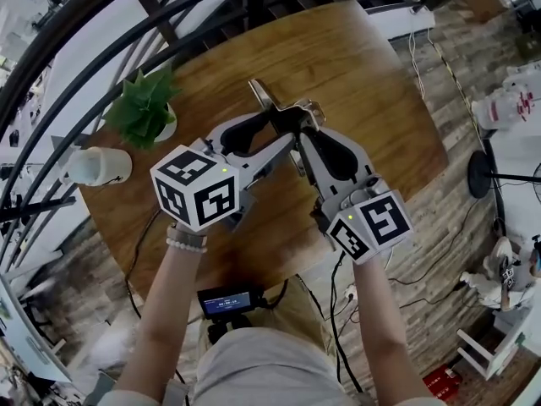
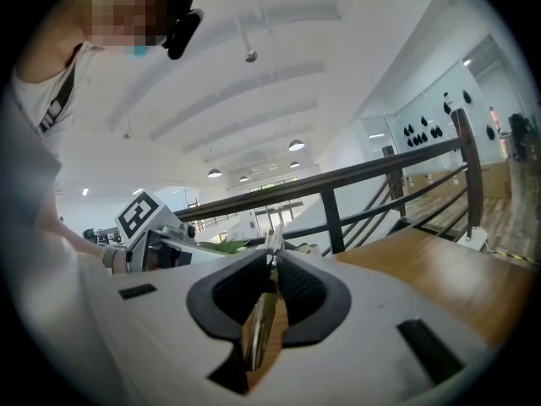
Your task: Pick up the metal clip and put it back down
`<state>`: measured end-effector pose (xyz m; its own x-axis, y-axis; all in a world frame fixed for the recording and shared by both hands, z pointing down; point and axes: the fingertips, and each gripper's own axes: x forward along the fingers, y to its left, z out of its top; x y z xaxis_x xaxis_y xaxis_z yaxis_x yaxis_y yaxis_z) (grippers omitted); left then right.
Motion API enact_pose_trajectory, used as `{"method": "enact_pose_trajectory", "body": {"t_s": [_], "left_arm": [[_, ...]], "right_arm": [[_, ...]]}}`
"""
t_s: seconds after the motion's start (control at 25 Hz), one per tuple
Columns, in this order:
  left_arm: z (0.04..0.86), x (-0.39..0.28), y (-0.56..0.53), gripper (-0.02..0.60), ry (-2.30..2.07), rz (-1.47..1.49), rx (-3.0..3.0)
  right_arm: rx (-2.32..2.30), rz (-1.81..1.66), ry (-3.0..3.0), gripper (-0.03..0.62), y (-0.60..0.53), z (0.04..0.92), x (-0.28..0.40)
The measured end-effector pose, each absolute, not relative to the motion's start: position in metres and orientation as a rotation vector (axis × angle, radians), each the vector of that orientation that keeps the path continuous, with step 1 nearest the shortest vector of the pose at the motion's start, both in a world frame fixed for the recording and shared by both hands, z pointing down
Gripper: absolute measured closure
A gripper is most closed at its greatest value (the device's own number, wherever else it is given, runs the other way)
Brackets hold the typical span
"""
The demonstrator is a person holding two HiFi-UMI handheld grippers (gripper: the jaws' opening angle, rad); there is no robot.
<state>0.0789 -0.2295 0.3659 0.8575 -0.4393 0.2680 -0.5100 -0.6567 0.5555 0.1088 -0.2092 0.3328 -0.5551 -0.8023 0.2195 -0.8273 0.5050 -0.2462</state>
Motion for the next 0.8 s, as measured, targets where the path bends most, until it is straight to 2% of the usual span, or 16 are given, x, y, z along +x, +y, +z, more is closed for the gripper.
{"method": "enact_pose_trajectory", "body": {"t_s": [0.8], "left_arm": [[0.441,0.129,-0.290,0.347,-0.698,0.285,2.286]], "right_arm": [[1.428,0.648,-2.580,0.551,-0.273,0.405,0.159]]}}
